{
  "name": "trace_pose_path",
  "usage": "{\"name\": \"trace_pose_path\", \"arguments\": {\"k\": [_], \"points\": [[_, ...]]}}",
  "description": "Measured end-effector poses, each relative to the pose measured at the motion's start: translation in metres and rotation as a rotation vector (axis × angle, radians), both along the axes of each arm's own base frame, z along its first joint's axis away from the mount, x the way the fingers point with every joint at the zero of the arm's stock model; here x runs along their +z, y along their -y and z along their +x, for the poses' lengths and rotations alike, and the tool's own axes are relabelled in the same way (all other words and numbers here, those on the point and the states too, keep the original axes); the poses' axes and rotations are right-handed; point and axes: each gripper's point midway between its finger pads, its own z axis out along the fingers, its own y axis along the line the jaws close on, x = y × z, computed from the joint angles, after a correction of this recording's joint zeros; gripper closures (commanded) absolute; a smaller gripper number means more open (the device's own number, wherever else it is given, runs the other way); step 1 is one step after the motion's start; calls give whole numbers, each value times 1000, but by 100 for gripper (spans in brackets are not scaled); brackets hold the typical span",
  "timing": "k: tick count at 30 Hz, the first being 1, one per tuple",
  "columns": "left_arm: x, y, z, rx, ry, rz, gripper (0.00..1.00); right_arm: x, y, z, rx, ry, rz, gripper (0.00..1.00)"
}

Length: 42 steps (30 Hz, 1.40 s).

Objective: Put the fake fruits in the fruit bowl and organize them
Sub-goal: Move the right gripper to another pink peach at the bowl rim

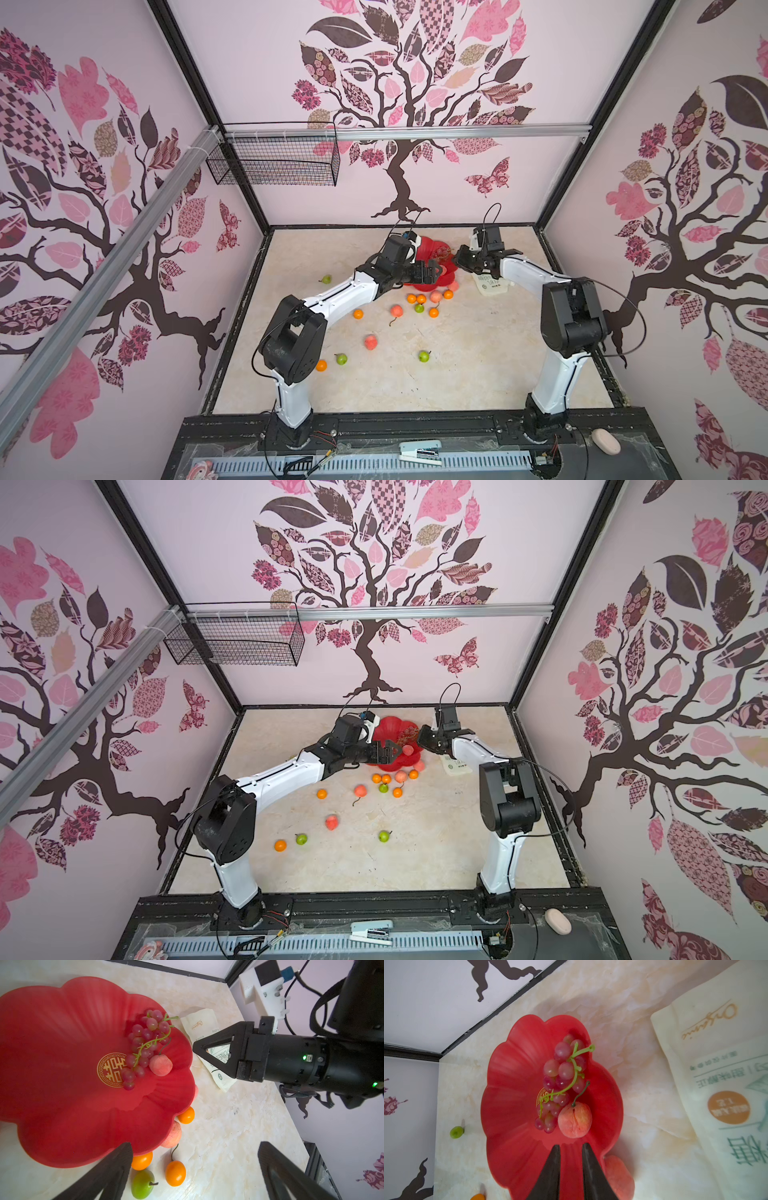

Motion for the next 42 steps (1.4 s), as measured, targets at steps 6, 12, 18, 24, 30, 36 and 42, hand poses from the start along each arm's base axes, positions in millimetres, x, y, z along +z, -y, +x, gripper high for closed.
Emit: {"name": "trace_pose_path", "arguments": {"k": [6,12,18,24,30,36,42], "points": [[4,35,-35,-103,144,17,2,-5,17,-43,-4,0,-13,75],[12,61,-49,-168,230,-10,2,-50,35,-77,-24,-108,19,74],[0,57,-40,-155,245,22,2,-51,24,-77,14,-109,76,74],[-2,54,-38,-149,267,42,2,-65,17,-71,34,-136,114,73],[-3,53,-37,-144,269,46,2,-70,13,-67,40,-153,132,66],[-3,53,-37,-144,268,46,2,-62,10,-59,50,-134,146,59],[-3,52,-35,-131,272,53,2,-66,8,-57,54,-143,152,49]]}}
